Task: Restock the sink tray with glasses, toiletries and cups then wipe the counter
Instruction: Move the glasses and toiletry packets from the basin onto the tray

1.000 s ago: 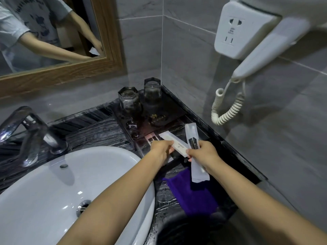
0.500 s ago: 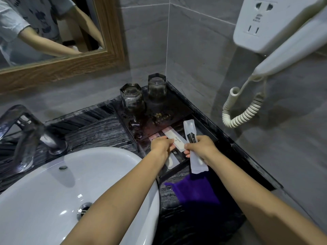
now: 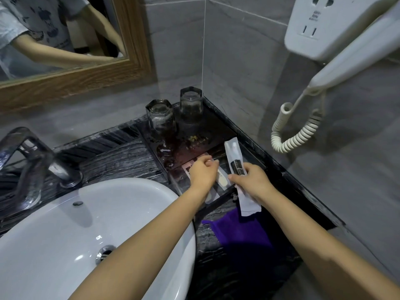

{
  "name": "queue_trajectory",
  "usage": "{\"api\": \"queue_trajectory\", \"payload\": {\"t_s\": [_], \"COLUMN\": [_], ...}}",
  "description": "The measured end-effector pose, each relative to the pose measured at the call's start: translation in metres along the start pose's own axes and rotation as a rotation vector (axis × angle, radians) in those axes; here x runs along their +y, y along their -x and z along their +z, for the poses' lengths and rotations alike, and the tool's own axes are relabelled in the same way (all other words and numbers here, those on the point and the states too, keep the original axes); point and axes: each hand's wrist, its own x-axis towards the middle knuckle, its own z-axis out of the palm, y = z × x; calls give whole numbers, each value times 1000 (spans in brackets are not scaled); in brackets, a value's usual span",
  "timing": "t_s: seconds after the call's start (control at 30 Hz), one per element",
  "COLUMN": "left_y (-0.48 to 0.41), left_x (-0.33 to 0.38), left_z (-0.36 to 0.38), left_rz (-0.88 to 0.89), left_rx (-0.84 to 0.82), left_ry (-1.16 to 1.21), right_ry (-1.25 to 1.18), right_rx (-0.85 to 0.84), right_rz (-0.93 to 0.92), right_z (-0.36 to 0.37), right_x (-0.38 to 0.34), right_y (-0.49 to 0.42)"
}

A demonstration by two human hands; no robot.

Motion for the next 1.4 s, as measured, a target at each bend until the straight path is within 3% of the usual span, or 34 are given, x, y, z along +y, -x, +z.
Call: {"api": "queue_trajectory", "payload": {"t_s": [0.13,0.27,0.5,0.77,1.1,1.17,1.3,1.4], "left_y": [6,7,11,16,-5,-6,-9,-14], "left_x": [19,28,44,36,16,9,-15,-26], "left_z": [6,5,1,21,34,29,10,2], "left_rz": [-158,-240,-288,-326,-414,-319,120,378], "left_rx": [-220,-204,-194,-197,-171,-151,-99,-187], "left_ry": [269,388,598,605,580,409,-462,-799], "right_ry": [48,53,240,528,399,377,390,439], "right_rx": [-99,-160,6,248,294,315,330,324], "right_rz": [-81,-138,-122,-338,-235,-212,-185,-174], "right_z": [-3,-16,-46,-50,-38,-33,-19,-6], "right_x": [-9,-16,6,23,25,23,18,12], "right_y": [12,25,45,61,26,17,-2,-17]}}
